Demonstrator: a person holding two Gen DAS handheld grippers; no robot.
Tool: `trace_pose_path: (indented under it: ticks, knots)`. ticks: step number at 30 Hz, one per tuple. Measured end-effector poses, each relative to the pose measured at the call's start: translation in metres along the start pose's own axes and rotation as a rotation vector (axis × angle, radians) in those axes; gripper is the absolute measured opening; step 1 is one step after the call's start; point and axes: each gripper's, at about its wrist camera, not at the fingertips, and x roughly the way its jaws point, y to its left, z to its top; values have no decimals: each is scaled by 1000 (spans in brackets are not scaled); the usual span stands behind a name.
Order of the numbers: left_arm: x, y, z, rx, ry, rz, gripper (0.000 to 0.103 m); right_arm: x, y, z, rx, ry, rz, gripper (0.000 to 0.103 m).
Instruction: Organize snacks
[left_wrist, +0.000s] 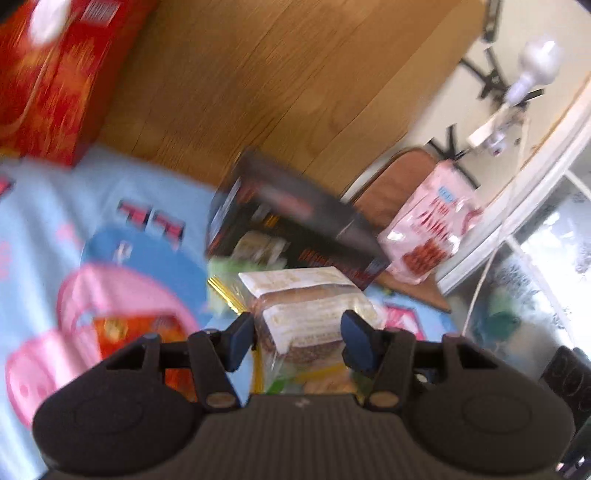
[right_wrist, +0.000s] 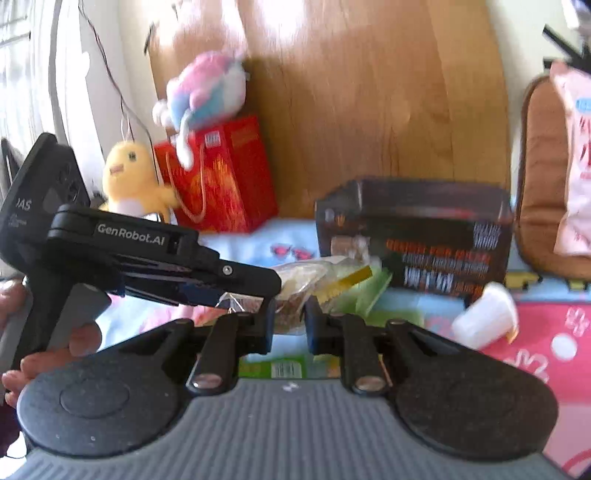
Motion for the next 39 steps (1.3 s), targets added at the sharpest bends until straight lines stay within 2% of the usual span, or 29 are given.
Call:
trace_pose_path:
  ticks: [5,9,13,14,16,17,18,19,22,24,26,29,32,33,34,35,36,39]
  knots:
    - [7,-30,46,96,-71,-17,53,-9,-2,31,-57,-135,-50,20]
    - [47,-42,76,143,-66,-17,53,6,-26,53,-45,-194,-115,20]
    - [97,-38,86,148,-9,12,52,33,-56,57,-14,-170,-196,20]
    - [106,-37,85,157,0,27,53,40,-62,55,-14,-155,-215,23]
    - [110,-35,84,169,6,68,54,51,-69,50,-29,-127,-295,28]
    - [103,-33,84,169,-8,59,55,52,-72,48,-29,-126,-333,33]
    - [92,-28,82,167,-30,39,61,47,-75,46,-16,-142,-338,35]
    - [78,-21,79,164,-55,36,66,40,-77,44,5,-163,-324,35]
    - [48,7,67,106,-73,78,66,16,-84,34,79,-190,-246,37]
    - [43,28,58,25,-33,77,66,21,-85,28,117,-113,-123,37]
    - [47,44,47,-39,15,73,66,37,-83,21,158,-9,-40,37]
    - [62,54,35,-89,73,65,66,67,-86,14,226,113,-39,37]
    - [82,60,24,-135,137,33,64,88,-91,12,313,166,-5,44]
    - [81,58,21,-127,116,30,64,94,-86,11,319,179,3,44]
    - [82,55,19,-122,117,22,64,99,-80,11,312,200,4,43]
    - [82,55,17,-134,116,9,64,102,-74,10,311,223,7,35]
    - [82,55,16,-146,121,4,64,104,-69,8,302,216,13,32]
    - [76,53,11,-159,121,-14,62,99,-55,6,272,206,13,29]
